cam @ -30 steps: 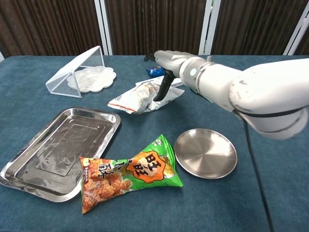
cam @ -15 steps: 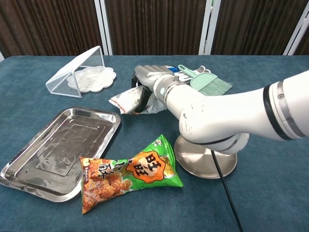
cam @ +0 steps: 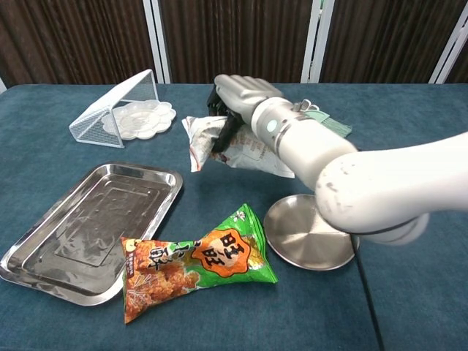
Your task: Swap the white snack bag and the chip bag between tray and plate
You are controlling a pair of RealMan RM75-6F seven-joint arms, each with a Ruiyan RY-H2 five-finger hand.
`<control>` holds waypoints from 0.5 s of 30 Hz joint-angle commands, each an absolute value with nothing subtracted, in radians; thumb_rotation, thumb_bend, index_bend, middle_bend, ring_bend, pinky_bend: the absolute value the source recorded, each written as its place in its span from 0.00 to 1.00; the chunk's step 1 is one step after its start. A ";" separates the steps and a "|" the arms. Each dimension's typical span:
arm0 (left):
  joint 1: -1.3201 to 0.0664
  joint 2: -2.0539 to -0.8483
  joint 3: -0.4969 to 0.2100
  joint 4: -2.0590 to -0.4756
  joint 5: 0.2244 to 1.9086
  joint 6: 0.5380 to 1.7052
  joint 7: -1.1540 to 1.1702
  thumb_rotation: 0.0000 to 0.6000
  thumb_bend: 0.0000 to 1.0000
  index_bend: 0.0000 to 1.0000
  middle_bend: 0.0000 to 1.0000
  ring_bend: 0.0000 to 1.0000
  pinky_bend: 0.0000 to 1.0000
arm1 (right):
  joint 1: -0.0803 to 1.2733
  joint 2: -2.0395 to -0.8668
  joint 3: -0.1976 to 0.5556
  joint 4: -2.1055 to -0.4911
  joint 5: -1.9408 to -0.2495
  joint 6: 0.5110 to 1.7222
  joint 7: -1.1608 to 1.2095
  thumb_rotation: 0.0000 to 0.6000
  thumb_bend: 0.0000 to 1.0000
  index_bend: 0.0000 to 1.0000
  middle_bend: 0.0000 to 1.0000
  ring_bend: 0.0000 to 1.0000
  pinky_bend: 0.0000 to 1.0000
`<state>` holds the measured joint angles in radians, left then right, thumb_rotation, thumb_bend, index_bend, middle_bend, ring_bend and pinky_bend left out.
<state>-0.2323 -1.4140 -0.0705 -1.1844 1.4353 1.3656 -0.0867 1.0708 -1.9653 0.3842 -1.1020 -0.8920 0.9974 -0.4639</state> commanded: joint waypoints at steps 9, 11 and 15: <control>-0.229 -1.408 -0.049 -1.233 1.484 1.393 -0.061 1.00 0.40 0.00 0.00 0.00 0.00 | 0.694 -1.463 0.165 -1.767 -0.943 1.122 -0.386 1.00 0.32 0.88 0.75 0.73 0.91; -0.230 -1.408 -0.046 -1.237 1.488 1.392 -0.062 1.00 0.40 0.00 0.00 0.00 0.00 | 0.683 -1.465 0.153 -1.757 -0.945 1.096 -0.347 1.00 0.32 0.88 0.75 0.73 0.90; -0.230 -1.403 -0.041 -1.243 1.498 1.393 -0.071 1.00 0.40 0.00 0.00 0.00 0.00 | 0.666 -1.505 0.135 -1.705 -0.974 1.078 -0.294 1.00 0.32 0.87 0.75 0.72 0.90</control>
